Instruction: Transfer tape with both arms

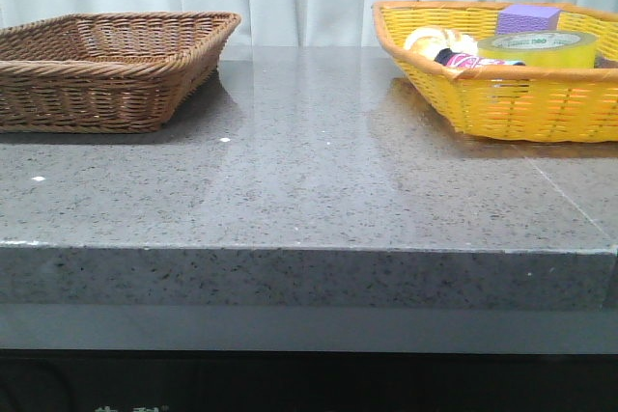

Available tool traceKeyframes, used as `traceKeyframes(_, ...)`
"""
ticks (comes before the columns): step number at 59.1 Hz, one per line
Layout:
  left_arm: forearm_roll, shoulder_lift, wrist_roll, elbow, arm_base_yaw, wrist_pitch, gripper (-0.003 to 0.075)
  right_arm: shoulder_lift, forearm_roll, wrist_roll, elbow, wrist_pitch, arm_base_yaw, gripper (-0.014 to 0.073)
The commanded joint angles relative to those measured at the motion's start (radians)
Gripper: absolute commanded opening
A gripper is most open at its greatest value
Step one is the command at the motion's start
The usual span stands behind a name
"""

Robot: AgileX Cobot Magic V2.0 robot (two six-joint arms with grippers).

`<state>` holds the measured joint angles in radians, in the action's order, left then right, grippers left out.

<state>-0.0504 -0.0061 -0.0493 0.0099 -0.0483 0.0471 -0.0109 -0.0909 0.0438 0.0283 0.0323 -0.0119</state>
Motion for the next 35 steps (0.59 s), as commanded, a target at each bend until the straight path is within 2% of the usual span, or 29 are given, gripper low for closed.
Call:
traceKeyframes(1, -0.006, -0.017, -0.002, 0.039, 0.002, -0.076, -0.0020, -0.026, 0.008, 0.005, -0.027, 0.086, -0.003, -0.0069)
traceKeyframes(35, -0.001, -0.017, -0.002, 0.039, 0.002, -0.090, -0.0020, -0.026, 0.008, 0.005, -0.027, 0.086, -0.003, -0.0069)
